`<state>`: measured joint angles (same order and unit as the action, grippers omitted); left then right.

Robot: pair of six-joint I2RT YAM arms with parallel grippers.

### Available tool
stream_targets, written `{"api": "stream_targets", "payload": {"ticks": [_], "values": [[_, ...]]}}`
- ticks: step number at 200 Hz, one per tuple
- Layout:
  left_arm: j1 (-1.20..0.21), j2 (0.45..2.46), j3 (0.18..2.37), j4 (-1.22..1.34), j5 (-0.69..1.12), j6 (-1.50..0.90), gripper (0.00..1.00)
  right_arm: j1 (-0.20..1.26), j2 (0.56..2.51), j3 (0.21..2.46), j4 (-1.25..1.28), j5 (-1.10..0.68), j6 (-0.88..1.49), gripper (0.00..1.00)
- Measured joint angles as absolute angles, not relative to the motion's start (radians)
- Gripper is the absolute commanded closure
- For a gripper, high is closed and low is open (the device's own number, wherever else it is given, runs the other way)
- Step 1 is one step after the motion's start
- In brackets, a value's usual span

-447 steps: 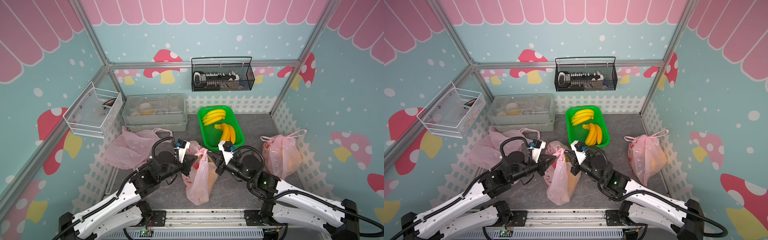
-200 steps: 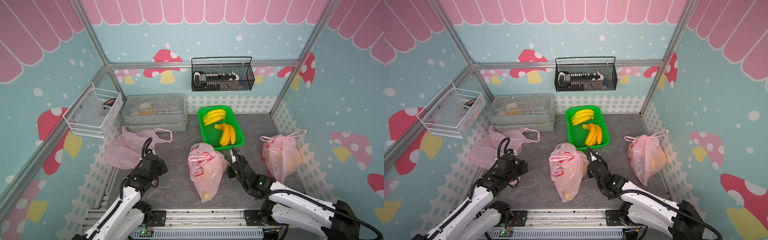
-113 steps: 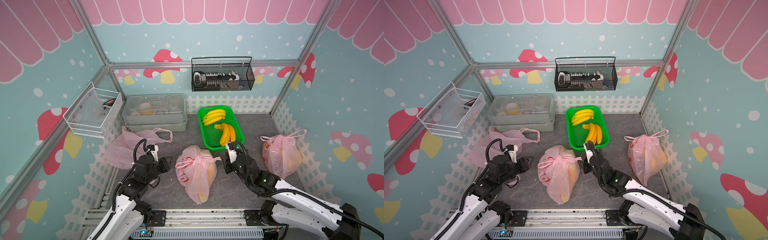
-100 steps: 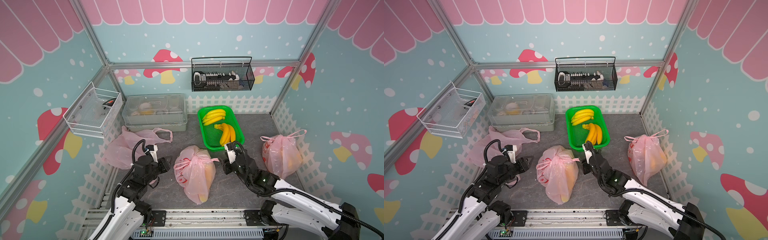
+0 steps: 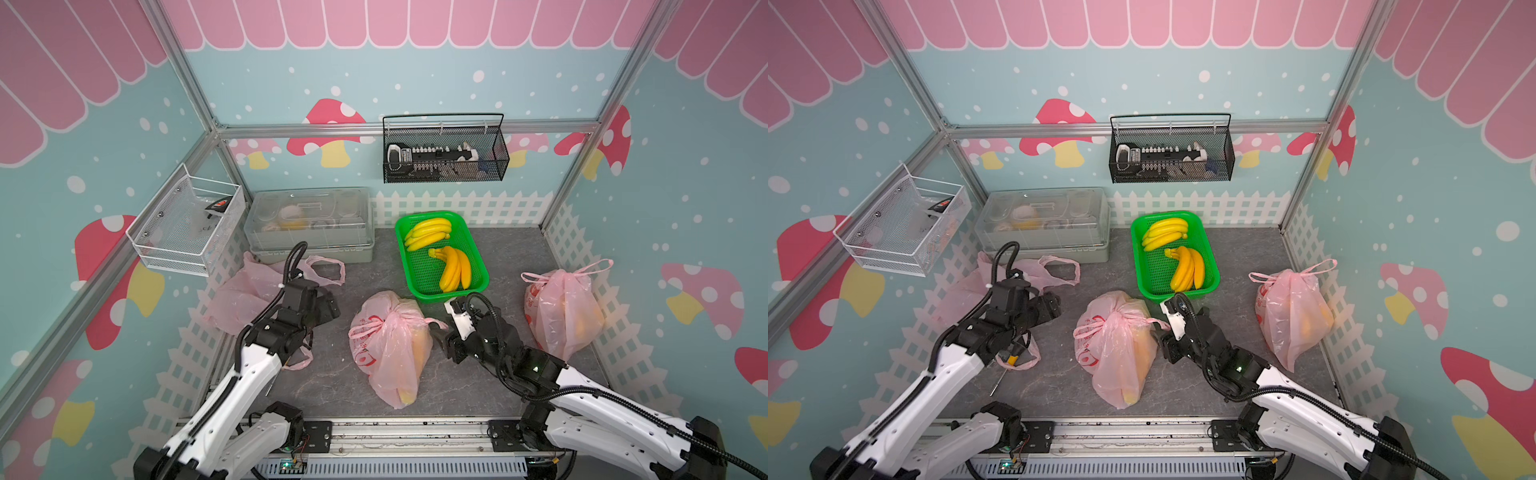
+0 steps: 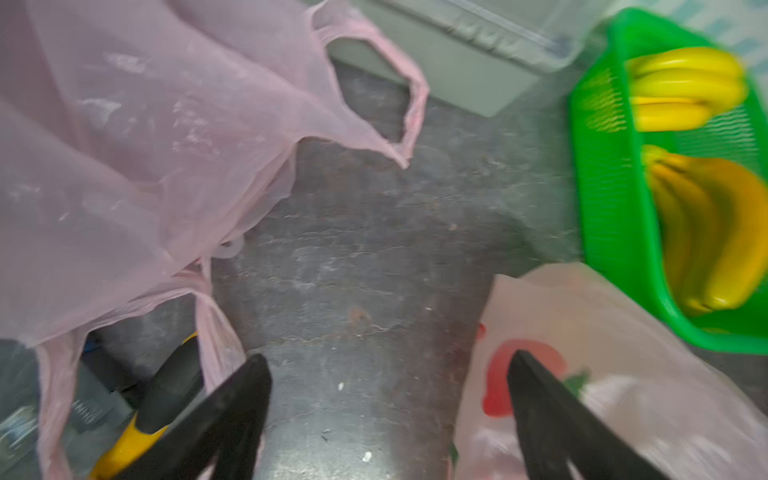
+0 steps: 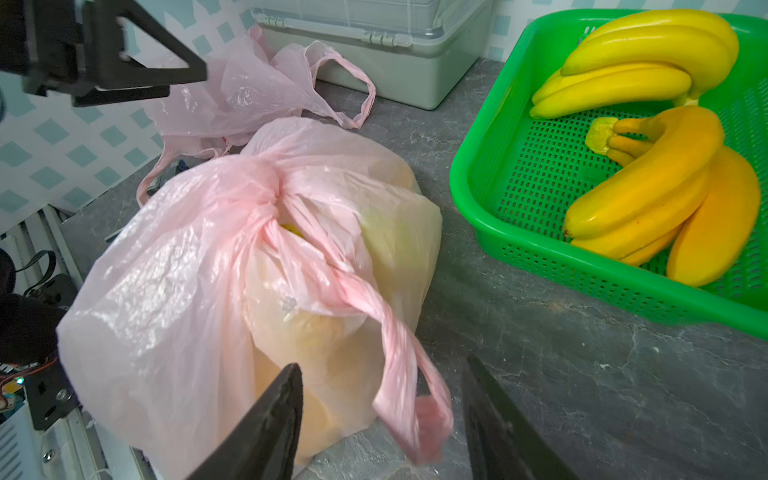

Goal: Place the banana into a plastic bag & tie a knot
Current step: Pick up the plastic bag at the center of the board.

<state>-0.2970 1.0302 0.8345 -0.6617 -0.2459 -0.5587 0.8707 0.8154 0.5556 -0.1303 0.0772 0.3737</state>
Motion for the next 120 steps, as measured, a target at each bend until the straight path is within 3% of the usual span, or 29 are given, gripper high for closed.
{"api": "stream_targets", "payload": {"ticks": [66, 120], "values": [[-0.252, 1.283, 0.855, -0.721, -0.659, -0.549, 0.01, 0.871, 0.722, 0.45, -0.133, 0.042, 0.404, 0.4], [-0.166, 1.559, 0.948, -0.694, -0.688, -0.489, 0.02, 0.871, 0.726, 0.444, -0.126, 0.032, 0.408, 0.39]]}}
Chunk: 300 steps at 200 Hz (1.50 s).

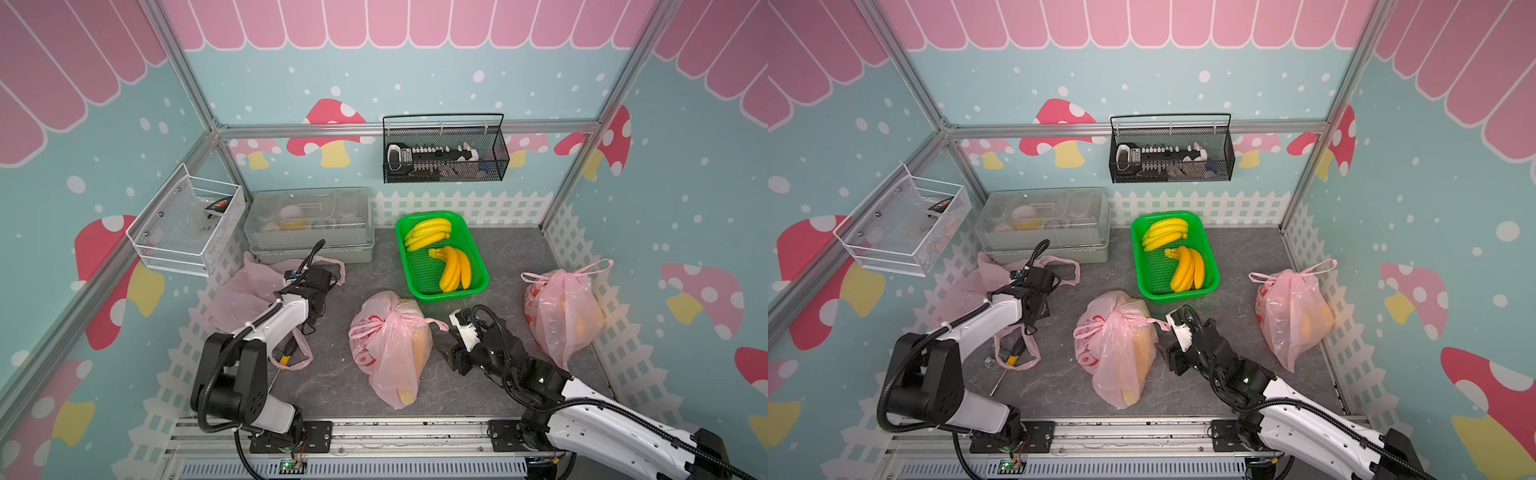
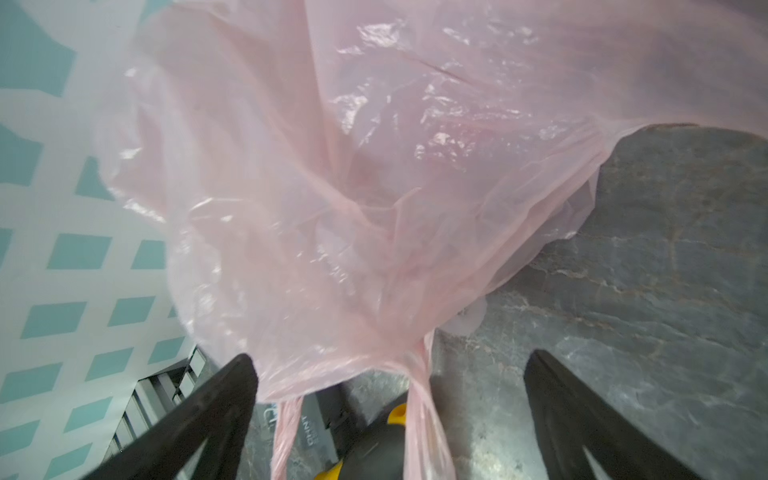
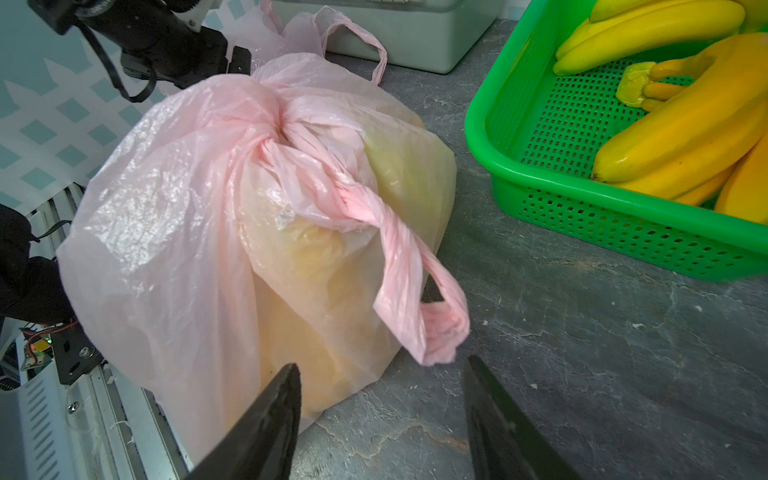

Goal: Place the banana into a plastic bag & tie a knot
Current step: Pick up the plastic bag at the center of the board, then move the plastic bag to the center of the board.

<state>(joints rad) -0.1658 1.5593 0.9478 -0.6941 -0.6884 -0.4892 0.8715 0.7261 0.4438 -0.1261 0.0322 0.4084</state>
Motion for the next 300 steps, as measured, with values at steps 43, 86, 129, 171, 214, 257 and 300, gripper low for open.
{"api": "stream_targets", "payload": {"ticks": [43, 86, 129, 171, 214, 257, 300], "values": [[-0.075, 1.777, 1.039, -0.661, -0.625, -0.44, 0.34, 0.871, 0.737, 0.438, -0.091, 0.023, 0.411, 0.39], [-0.011, 1.842, 1.092, -0.645, -0.565, -0.403, 0.96, 0.871, 0.86, 0.364, 0.022, -0.015, 0.429, 0.4], [-0.041, 1.765, 1.068, -0.616, -0.571, -0.4, 1.0, 0.875, 1.004, 0.348, 0.139, -0.044, 0.445, 0.42], [-0.213, 1.413, 1.04, -0.624, -0.65, -0.433, 1.0, 0.89, 1.187, 0.374, 0.272, -0.077, 0.458, 0.43], [-0.371, 1.12, 1.056, -0.718, -0.699, -0.471, 1.0, 0.892, 1.422, 0.558, 0.366, -0.098, 0.441, 0.44], [-0.483, 0.925, 1.192, -0.841, -0.692, -0.463, 1.0, 0.892, 1.661, 0.748, 0.466, -0.13, 0.438, 0.46], [-0.487, 0.81, 1.433, -0.853, -0.628, -0.416, 1.0, 0.902, 1.859, 0.939, 0.499, -0.154, 0.443, 0.46]]}}
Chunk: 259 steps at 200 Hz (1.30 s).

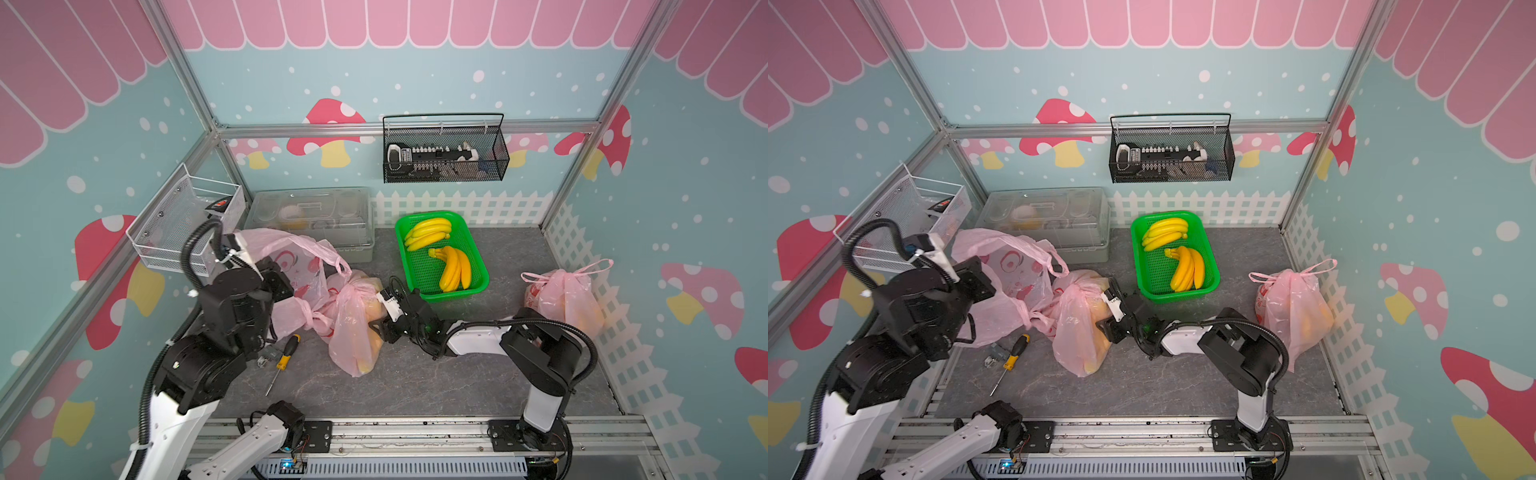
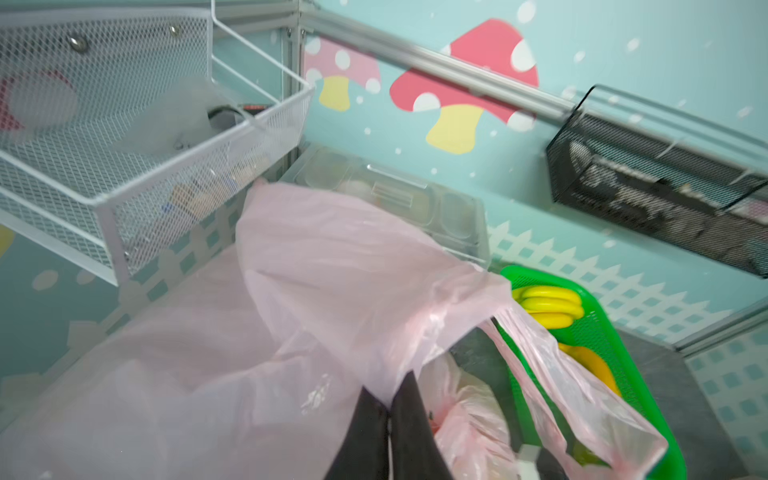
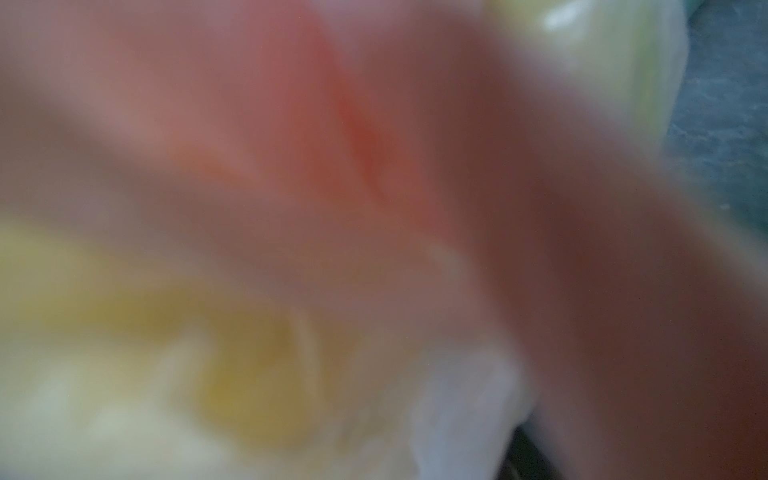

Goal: Place the banana into a plastic bag & tie a knot
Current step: Move the plastic bag to the center of the board, then pick up the banana from the basket.

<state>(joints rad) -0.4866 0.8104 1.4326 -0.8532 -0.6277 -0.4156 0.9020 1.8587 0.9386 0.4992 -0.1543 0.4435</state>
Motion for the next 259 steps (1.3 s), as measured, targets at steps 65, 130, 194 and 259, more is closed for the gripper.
{"api": "stream_targets", "payload": {"ticks": [65, 130, 194, 259], "values": [[-0.487, 0.819, 1.579, -0.852, -0.439, -0.397, 1.0, 0.931, 2.003, 1.172, 0.479, -0.186, 0.447, 0.42], [-0.525, 0.848, 1.43, -0.777, -0.167, -0.543, 1.0, 0.877, 1.425, 0.833, 0.307, -0.082, 0.369, 0.38], [-0.908, 0.904, 1.418, -0.619, -0.277, -0.618, 1.0, 0.738, 0.965, 0.699, -0.06, 0.089, 0.348, 0.32], [-0.957, 1.102, 1.346, -0.571, -0.435, -0.686, 1.0, 0.567, 0.89, 0.699, -0.278, 0.184, 0.368, 0.31]]}}
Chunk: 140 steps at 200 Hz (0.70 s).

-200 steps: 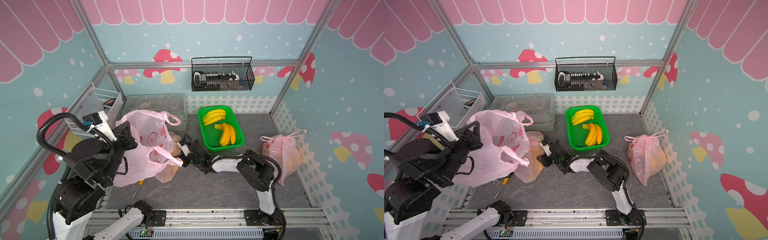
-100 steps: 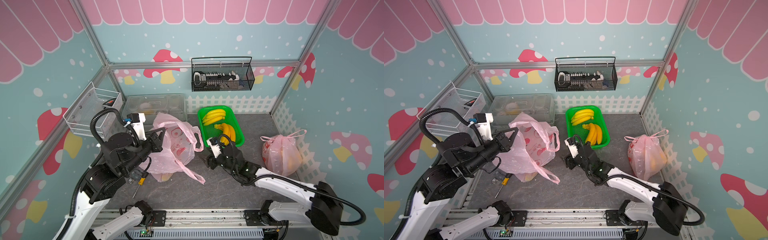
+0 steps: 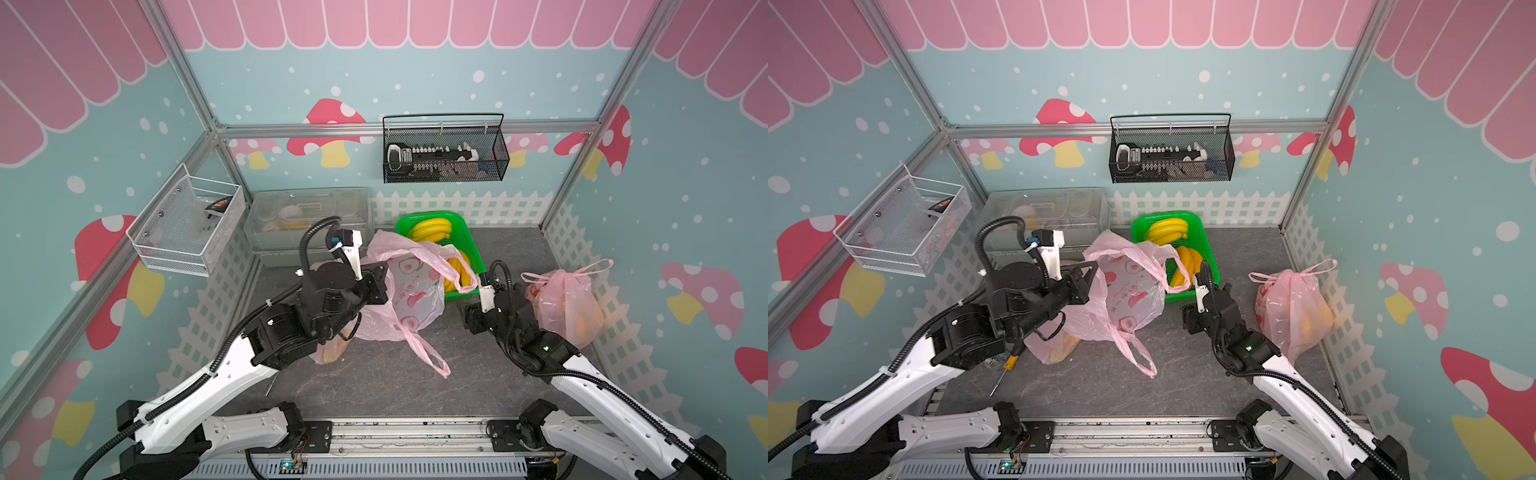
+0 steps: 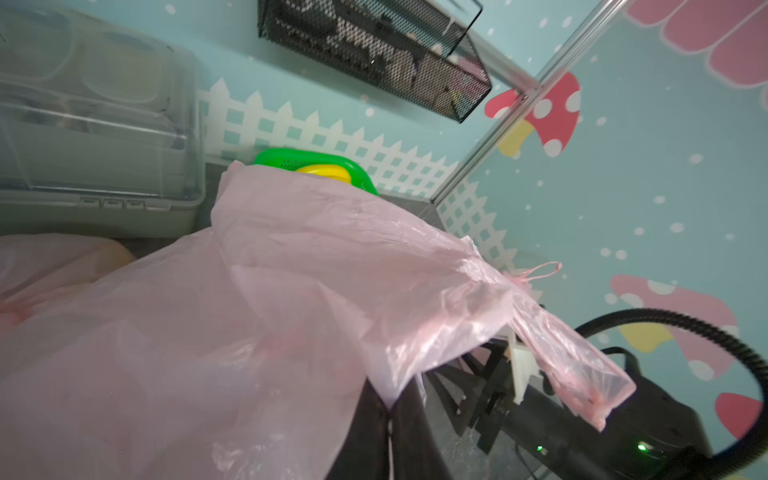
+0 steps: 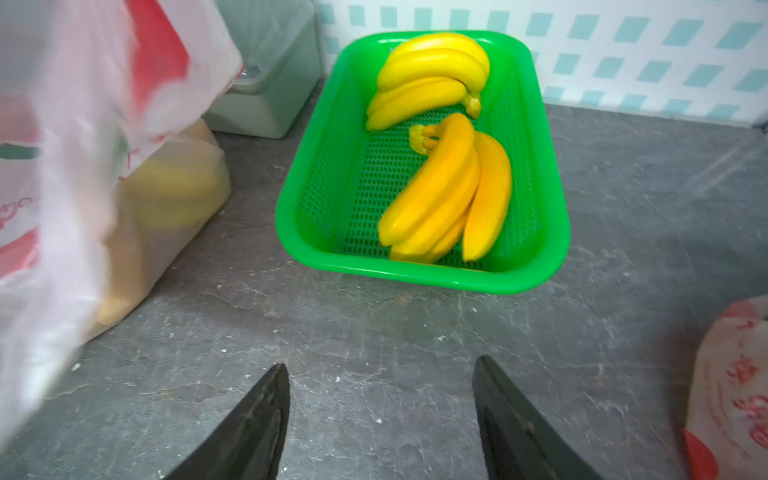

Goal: Place the banana into a plastic bag & tie a knot
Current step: Pick up the banana from the basket.

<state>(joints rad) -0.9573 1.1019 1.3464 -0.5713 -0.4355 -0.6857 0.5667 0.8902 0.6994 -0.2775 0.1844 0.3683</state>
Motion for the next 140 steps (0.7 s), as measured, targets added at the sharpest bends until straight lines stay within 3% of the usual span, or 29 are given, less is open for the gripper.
{"api": "stream_targets", "payload": {"ticks": [76, 92, 140], "values": [[-0.861, 1.202, 1.155, -0.527, -0.477, -0.731, 1.0, 0.41, 1.279, 0.921, -0.277, 0.146, 0.392, 0.28], [-0.837, 1.208, 1.14, -0.503, -0.456, -0.726, 1.0, 0.405, 1.385, 1.003, -0.257, 0.137, 0.396, 0.18], [-0.709, 1.196, 1.095, -0.428, -0.384, -0.707, 1.0, 0.404, 1.642, 1.186, -0.237, 0.158, 0.405, 0.16]]}}
